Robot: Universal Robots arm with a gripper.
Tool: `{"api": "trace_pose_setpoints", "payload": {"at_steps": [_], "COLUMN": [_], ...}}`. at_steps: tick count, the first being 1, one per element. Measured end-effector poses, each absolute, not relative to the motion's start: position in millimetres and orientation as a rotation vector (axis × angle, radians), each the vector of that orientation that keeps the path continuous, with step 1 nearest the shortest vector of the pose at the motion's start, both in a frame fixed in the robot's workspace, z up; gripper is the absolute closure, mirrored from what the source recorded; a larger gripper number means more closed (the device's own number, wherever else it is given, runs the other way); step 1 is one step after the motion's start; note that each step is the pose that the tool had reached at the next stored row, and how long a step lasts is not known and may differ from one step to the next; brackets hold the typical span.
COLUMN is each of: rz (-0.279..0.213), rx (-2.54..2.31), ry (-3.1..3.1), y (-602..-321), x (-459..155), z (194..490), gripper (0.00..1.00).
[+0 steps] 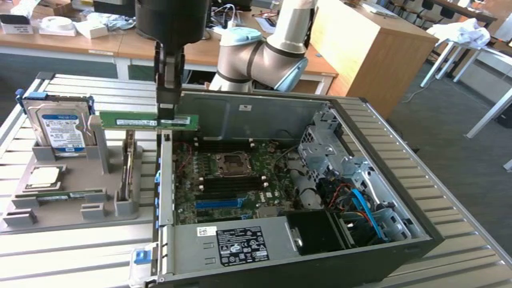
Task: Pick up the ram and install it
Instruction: 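Pick up the ram and move it above insertion slot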
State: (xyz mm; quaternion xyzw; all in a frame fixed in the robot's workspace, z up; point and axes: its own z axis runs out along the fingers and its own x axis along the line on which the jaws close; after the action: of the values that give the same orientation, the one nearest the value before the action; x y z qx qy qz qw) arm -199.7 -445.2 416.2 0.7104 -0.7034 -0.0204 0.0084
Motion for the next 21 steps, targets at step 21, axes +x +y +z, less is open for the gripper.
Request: {"api": "trace_pose_setpoints", "payload": {"at_steps": [21], "rz": [-0.064], "rx": [2.220], "ry": [-2.198], "y": [-445.2], "x": [-158.2], "z": [416.2], "gripper": [0.89]}}
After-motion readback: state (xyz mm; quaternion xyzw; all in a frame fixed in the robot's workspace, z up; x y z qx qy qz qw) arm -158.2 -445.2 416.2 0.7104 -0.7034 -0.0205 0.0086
